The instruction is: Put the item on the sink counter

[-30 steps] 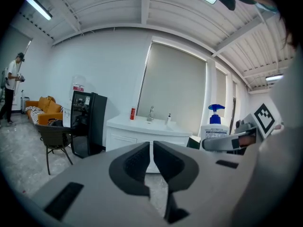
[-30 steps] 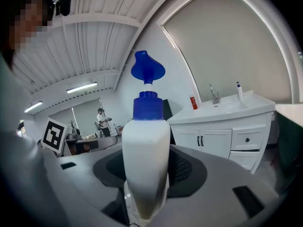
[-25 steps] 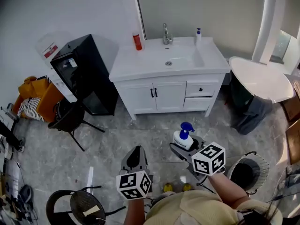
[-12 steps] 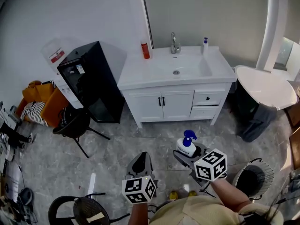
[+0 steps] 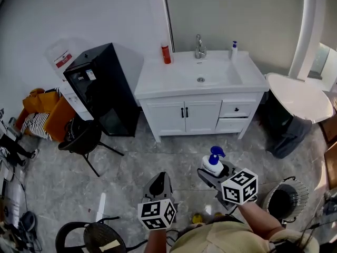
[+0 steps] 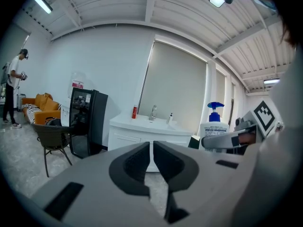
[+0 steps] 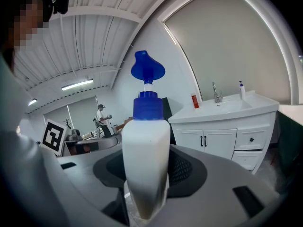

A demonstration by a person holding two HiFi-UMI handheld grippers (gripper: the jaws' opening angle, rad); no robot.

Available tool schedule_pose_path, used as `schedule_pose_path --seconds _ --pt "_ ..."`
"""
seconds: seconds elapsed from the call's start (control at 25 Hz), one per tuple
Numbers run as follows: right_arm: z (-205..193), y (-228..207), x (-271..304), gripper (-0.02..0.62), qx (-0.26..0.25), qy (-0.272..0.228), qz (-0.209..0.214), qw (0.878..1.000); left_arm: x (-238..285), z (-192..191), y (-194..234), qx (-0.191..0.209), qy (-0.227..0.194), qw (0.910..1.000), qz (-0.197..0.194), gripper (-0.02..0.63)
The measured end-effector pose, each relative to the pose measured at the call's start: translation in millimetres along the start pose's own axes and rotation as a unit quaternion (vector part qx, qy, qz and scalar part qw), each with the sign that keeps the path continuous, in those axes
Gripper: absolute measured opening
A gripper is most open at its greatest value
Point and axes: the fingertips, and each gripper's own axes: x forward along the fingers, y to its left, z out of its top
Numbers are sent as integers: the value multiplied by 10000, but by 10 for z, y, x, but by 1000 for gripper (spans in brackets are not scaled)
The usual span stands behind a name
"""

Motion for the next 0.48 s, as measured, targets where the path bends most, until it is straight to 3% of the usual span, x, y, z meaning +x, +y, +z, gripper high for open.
schedule_pose_path --seconds 0.48 --pt "166 -175 258 207 -34 -38 -30 10000 215 69 104 136 67 9999 9 55"
